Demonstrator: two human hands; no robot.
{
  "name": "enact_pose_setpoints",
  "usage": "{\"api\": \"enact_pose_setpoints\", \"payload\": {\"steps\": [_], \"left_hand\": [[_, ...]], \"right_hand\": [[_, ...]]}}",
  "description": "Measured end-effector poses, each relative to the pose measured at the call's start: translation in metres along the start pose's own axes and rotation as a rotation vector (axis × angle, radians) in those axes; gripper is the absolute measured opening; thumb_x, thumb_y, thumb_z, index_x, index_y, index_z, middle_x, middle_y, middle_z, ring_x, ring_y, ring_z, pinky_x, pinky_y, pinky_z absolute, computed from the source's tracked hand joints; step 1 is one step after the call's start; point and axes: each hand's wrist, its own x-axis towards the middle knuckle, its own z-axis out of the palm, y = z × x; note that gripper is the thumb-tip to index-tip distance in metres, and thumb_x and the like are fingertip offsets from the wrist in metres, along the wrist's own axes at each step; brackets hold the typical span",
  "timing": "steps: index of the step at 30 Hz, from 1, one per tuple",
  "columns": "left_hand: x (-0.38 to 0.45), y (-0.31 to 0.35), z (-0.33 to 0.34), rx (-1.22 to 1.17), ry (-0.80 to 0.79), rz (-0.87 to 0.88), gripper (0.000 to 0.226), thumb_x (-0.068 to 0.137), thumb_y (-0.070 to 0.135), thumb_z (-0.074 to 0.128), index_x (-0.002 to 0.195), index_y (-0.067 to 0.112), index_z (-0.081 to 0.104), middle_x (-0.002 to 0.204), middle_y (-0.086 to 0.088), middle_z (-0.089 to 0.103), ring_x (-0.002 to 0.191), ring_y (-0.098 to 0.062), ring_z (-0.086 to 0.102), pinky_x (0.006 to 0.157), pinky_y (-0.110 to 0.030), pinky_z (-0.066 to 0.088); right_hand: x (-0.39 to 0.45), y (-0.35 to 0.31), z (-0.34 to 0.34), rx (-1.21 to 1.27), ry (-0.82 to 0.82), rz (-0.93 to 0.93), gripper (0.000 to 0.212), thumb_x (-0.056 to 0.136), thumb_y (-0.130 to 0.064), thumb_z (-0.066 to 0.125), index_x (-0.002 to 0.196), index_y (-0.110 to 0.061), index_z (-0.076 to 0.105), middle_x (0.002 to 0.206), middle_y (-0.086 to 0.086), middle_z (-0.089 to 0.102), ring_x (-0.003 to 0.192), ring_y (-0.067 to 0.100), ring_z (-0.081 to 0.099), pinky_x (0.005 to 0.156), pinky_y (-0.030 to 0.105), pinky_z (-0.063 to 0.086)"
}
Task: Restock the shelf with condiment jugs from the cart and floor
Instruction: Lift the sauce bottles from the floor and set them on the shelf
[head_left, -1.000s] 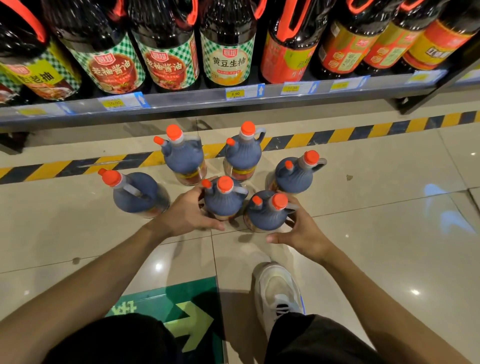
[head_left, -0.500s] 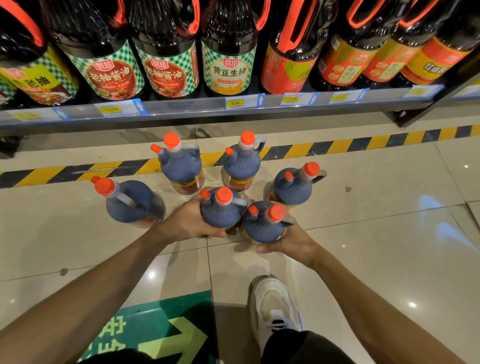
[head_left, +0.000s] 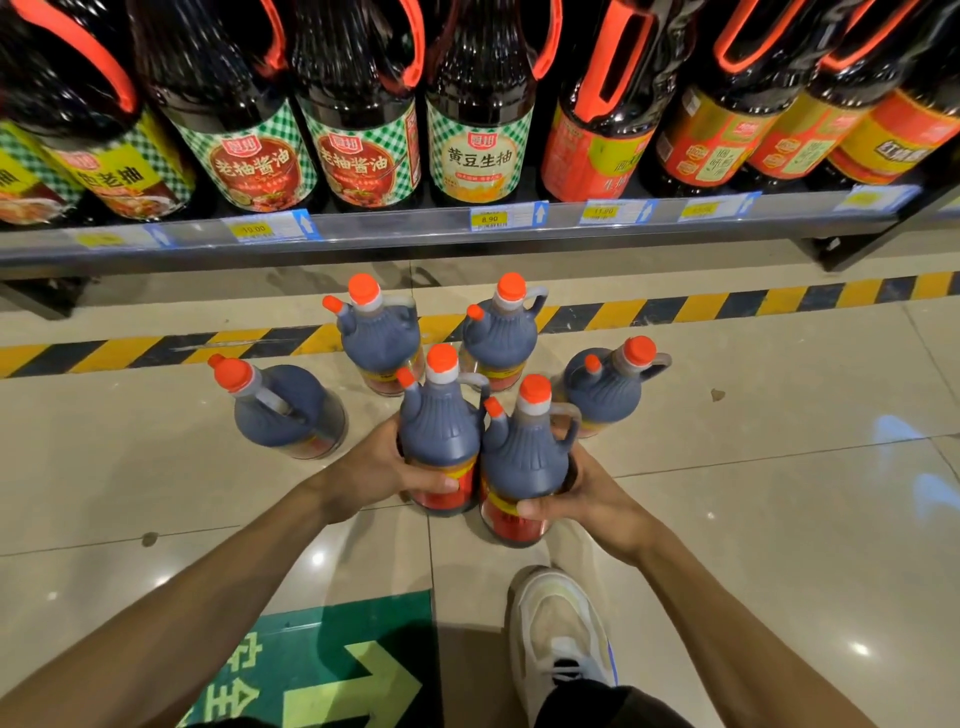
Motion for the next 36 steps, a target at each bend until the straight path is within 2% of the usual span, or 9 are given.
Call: {"api": "enact_pose_setpoints", "payload": {"steps": [5, 10, 13, 17, 21, 23, 27, 33, 36], "left_hand": [[-0.010, 0.015, 0.000, -0.049, 0.016, 0.009, 0.072, 0.078, 0.002, 0.082, 0.141, 0.021, 0.052, 0.132, 0.001, 0.068, 0.123, -0.020, 0.064, 0.105, -0.046, 0.050], [-0.025, 0.059, -0.001, -0.072, 0.047, 0.112, 0.068, 0.081, 0.003, 0.078, 0.142, 0.018, 0.051, 0.133, -0.004, 0.066, 0.123, -0.023, 0.063, 0.105, -0.047, 0.050], [-0.037, 0.094, -0.005, -0.093, 0.099, 0.172, 0.078, 0.071, 0.023, 0.089, 0.140, 0.019, 0.052, 0.131, -0.004, 0.068, 0.122, -0.024, 0.064, 0.104, -0.050, 0.050], [-0.054, 0.146, -0.009, -0.109, 0.134, 0.211, 0.076, 0.057, 0.029, 0.090, 0.127, 0.023, 0.061, 0.117, -0.001, 0.075, 0.112, -0.018, 0.070, 0.091, -0.039, 0.055], [-0.074, 0.207, -0.012, -0.098, 0.215, 0.316, 0.063, 0.054, 0.024, 0.088, 0.111, 0.027, 0.061, 0.096, 0.013, 0.078, 0.090, -0.002, 0.073, 0.071, -0.016, 0.055], [-0.083, 0.239, -0.013, -0.106, 0.246, 0.350, 0.061, 0.054, 0.020, 0.087, 0.108, 0.026, 0.061, 0.093, 0.013, 0.078, 0.089, -0.003, 0.074, 0.073, -0.018, 0.057], [-0.107, 0.305, -0.015, -0.130, 0.280, 0.423, 0.064, 0.050, 0.040, 0.083, 0.110, 0.027, 0.066, 0.103, 0.001, 0.078, 0.096, -0.014, 0.074, 0.072, -0.026, 0.059], [-0.168, 0.435, -0.007, -0.118, 0.322, 0.477, 0.071, 0.047, 0.038, 0.085, 0.114, 0.024, 0.065, 0.103, 0.001, 0.078, 0.095, -0.013, 0.075, 0.072, -0.023, 0.058], [-0.210, 0.513, -0.001, -0.085, 0.330, 0.448, 0.079, 0.048, 0.040, 0.087, 0.121, 0.024, 0.062, 0.111, 0.002, 0.077, 0.104, -0.016, 0.073, 0.083, -0.031, 0.057]], "right_hand": [[-0.004, -0.020, 0.003, 0.109, 0.007, -0.050, 0.080, 0.076, -0.004, 0.081, 0.147, -0.014, 0.044, 0.140, 0.010, 0.061, 0.130, 0.031, 0.057, 0.111, 0.057, 0.041], [-0.013, -0.066, 0.001, 0.167, 0.035, -0.133, 0.085, 0.067, -0.020, 0.083, 0.143, -0.019, 0.046, 0.134, 0.007, 0.065, 0.125, 0.028, 0.061, 0.101, 0.044, 0.051], [-0.019, -0.103, 0.000, 0.196, 0.066, -0.181, 0.086, 0.062, -0.022, 0.082, 0.141, -0.018, 0.048, 0.129, 0.004, 0.068, 0.121, 0.024, 0.064, 0.093, 0.034, 0.053], [-0.030, -0.159, 0.001, 0.193, 0.090, -0.263, 0.086, 0.062, -0.024, 0.088, 0.139, -0.018, 0.050, 0.123, 0.007, 0.070, 0.109, 0.030, 0.066, 0.085, 0.064, 0.053], [-0.047, -0.223, -0.002, 0.198, 0.084, -0.352, 0.075, 0.069, -0.016, 0.081, 0.137, -0.012, 0.050, 0.114, 0.004, 0.074, 0.105, 0.020, 0.071, 0.081, 0.031, 0.058], [-0.057, -0.259, -0.002, 0.165, 0.067, -0.384, 0.091, 0.058, -0.028, 0.091, 0.137, -0.011, 0.050, 0.117, 0.005, 0.073, 0.107, 0.020, 0.070, 0.083, 0.031, 0.057], [-0.077, -0.328, -0.006, 0.146, 0.057, -0.474, 0.078, 0.057, -0.024, 0.083, 0.130, -0.018, 0.055, 0.112, 0.001, 0.075, 0.104, 0.018, 0.072, 0.081, 0.030, 0.057], [-0.139, -0.451, -0.009, 0.163, 0.070, -0.523, 0.072, 0.064, -0.022, 0.079, 0.133, -0.017, 0.057, 0.121, 0.008, 0.072, 0.110, 0.024, 0.070, 0.083, 0.031, 0.057], [-0.185, -0.528, -0.010, 0.161, 0.052, -0.514, 0.077, 0.062, -0.025, 0.081, 0.134, -0.018, 0.056, 0.123, 0.009, 0.072, 0.112, 0.025, 0.069, 0.084, 0.032, 0.058]]}}
